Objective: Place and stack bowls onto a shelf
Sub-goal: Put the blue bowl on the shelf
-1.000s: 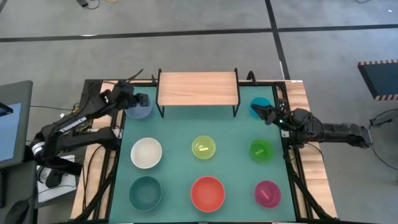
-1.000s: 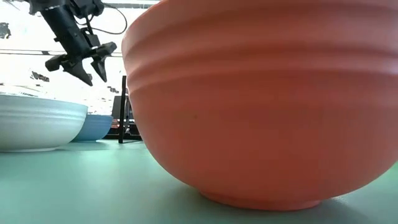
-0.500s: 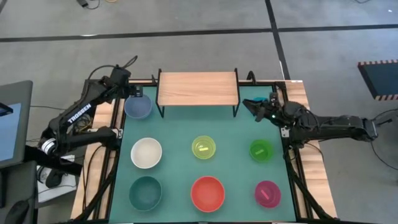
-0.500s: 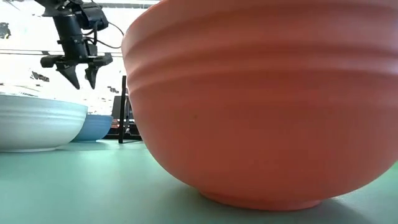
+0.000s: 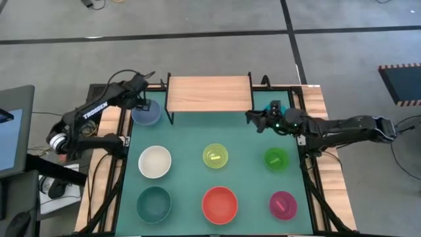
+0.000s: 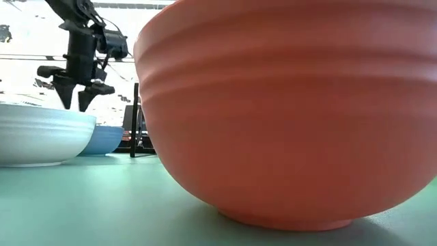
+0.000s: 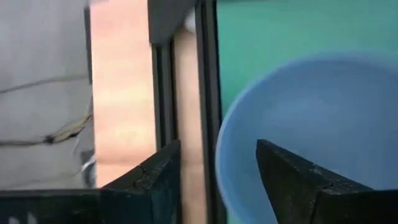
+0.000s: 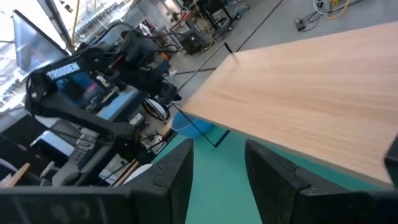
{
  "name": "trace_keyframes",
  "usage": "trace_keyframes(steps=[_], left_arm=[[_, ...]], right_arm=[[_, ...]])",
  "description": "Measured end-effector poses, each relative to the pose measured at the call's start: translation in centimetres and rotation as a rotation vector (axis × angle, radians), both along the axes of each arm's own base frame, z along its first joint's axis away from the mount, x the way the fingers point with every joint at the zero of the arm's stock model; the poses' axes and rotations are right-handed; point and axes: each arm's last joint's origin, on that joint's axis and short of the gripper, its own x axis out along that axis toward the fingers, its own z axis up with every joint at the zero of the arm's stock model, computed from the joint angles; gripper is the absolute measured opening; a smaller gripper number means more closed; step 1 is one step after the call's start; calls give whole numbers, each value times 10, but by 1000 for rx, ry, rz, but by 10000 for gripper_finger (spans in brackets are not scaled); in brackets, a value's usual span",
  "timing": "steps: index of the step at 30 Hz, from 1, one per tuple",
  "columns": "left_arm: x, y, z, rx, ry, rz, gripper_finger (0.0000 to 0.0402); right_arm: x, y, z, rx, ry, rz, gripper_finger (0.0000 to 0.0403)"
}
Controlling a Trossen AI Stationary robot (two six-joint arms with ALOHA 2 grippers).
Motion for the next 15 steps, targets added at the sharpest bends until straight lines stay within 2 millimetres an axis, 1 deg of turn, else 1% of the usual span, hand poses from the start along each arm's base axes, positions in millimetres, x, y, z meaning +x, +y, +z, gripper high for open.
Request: trace_keyframes(steps=[5, 8, 13, 15], left_arm=[[-1, 7, -23, -211, 53, 24, 160], [1, 12, -34, -277, 84, 45, 152], [6, 22, -52, -373, 68, 36, 151], [7, 23, -58, -398, 87, 39, 148]], right_arm=[[5, 1, -2, 0, 21, 8, 171], [5, 1, -3, 2, 28, 8, 171], [5, 1, -3, 1, 25, 8, 171], [5, 1, -3, 1, 21, 8, 171]])
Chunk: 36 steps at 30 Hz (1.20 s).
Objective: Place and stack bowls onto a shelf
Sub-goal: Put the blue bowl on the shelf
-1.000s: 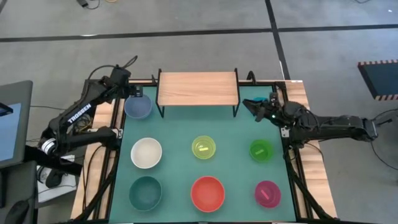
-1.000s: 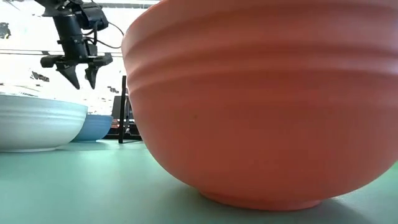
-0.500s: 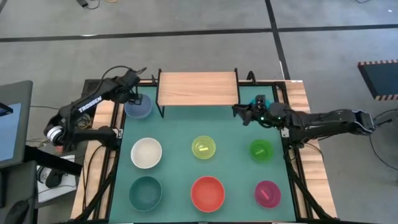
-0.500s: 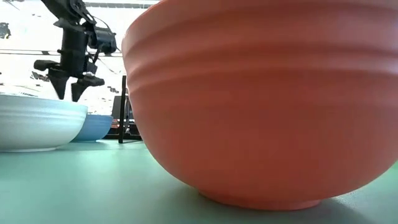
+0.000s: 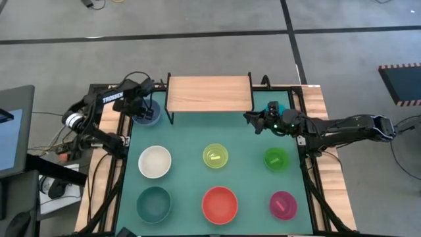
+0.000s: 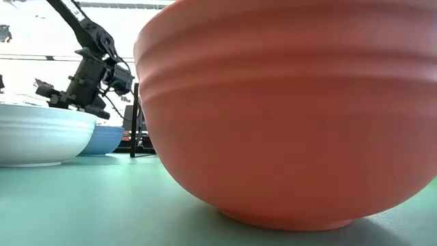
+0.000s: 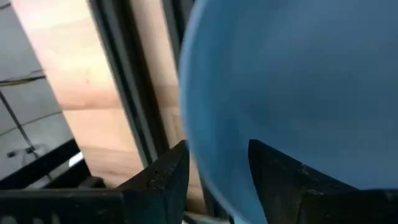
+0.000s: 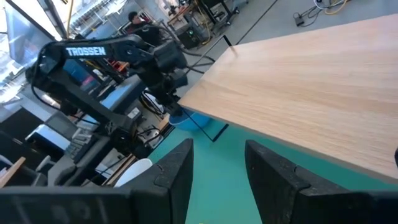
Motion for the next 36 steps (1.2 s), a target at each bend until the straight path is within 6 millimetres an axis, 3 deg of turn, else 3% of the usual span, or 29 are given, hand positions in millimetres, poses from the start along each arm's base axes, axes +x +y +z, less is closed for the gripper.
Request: trace_keyframes(steps=[4, 10, 17, 24, 31, 36], left_arm=[[-1, 1, -4, -16, 46, -1, 118], [-1, -1, 2, -3, 27, -12, 22], [-10, -13, 23, 59, 50, -35, 15], [-16, -40, 86, 274, 14, -53, 1], [-21, -63, 161, 622, -284, -56, 0], [-14, -68, 198, 821, -559, -100, 0]], right_arm=[[0, 3, 0, 0, 1, 13, 171], [1, 6, 0, 0, 2, 32, 171], [1, 6, 0, 0, 2, 32, 171], [1, 4, 0, 0, 2, 21, 171], [1, 1, 2, -2, -26, 7, 171], [1, 1, 6, -6, -66, 8, 171]])
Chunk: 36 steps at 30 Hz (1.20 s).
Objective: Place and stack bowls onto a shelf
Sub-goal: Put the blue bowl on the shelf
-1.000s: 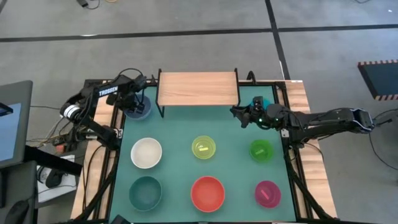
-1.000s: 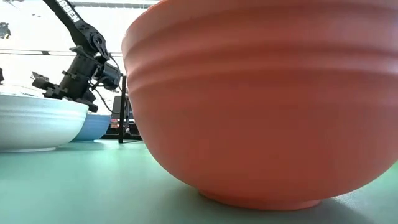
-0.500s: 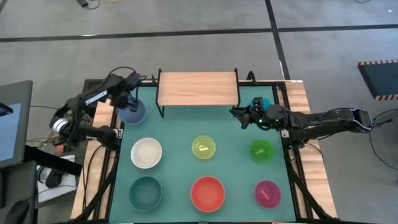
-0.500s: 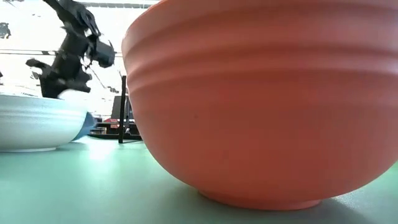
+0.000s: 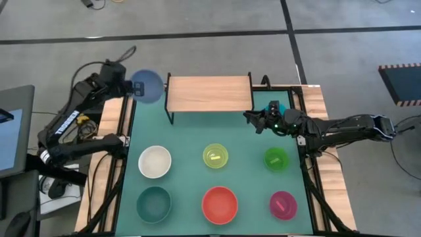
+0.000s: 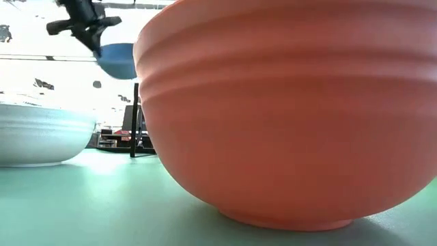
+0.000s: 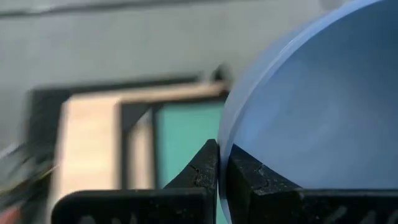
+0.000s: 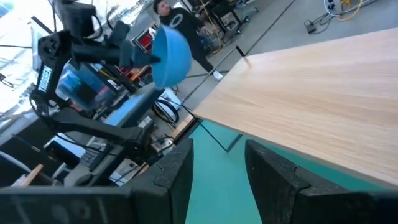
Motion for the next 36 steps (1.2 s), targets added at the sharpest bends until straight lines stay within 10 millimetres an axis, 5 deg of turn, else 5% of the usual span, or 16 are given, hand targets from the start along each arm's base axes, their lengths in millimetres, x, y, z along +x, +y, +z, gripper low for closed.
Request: trace_keyframes(steps=[9, 20, 36], left_arm=[[53, 23, 0, 52, -162, -145, 0], [114, 67, -21, -186, 26, -276, 0], [154, 131, -19, -430, 191, -377, 0]], right_arm=[[0, 0, 0, 20, -11, -1, 171], [1, 7, 0, 68, -28, 80, 171], [2, 17, 0, 86, -33, 122, 171]])
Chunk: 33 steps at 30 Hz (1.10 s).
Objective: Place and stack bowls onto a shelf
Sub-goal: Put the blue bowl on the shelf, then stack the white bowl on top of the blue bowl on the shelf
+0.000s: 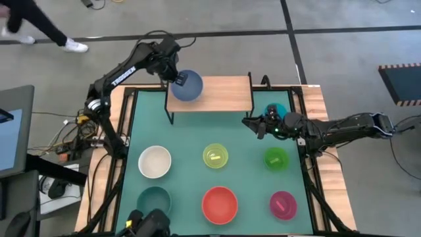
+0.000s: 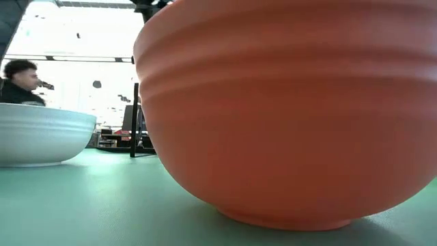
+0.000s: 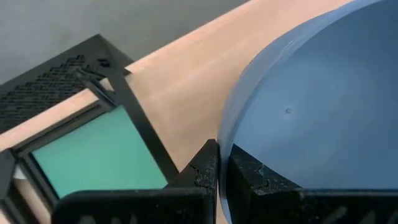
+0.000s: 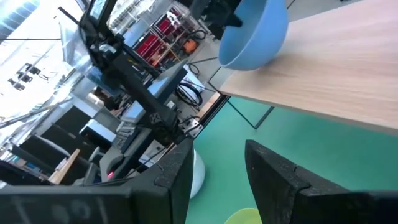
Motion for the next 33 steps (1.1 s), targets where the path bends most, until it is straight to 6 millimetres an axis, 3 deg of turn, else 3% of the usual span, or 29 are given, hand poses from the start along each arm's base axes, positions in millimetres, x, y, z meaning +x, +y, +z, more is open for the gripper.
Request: trace_keyframes(steps=[8, 21, 27, 33], left_arm=[[-4, 10, -2, -7, 22, -19, 10], [-5, 8, 5, 40, 13, -58, 145], [-20, -19, 39, 167, -8, -28, 166], [-36, -69, 78, 325, -62, -4, 165]], right_arm=[[0, 7, -2, -6, 20, -16, 171], [-1, 7, -5, 16, 39, -82, 171], [-2, 7, -5, 47, 35, -85, 171], [-2, 8, -8, 50, 61, -62, 171]])
